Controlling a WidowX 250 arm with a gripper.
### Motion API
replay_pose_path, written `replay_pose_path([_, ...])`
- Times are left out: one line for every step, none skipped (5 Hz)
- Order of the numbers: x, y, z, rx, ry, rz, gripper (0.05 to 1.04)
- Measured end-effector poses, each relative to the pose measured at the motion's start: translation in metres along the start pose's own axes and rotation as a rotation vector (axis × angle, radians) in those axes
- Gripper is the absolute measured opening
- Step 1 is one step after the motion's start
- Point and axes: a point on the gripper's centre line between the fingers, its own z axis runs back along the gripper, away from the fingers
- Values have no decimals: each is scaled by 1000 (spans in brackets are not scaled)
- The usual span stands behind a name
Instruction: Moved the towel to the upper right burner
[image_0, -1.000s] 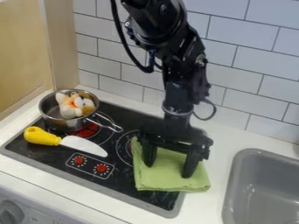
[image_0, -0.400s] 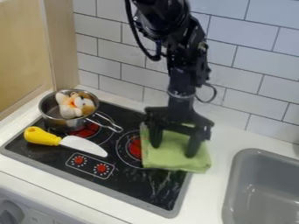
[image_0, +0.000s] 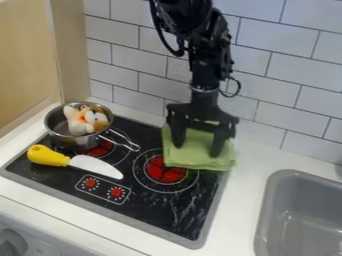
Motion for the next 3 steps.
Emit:
replay_pose_path([0,1,0,4,-1,-4,999])
replay_pose_path([-1,0,1,0,-5,-3,999])
replay_pose_path([-6,1,2,3,-10,7,999])
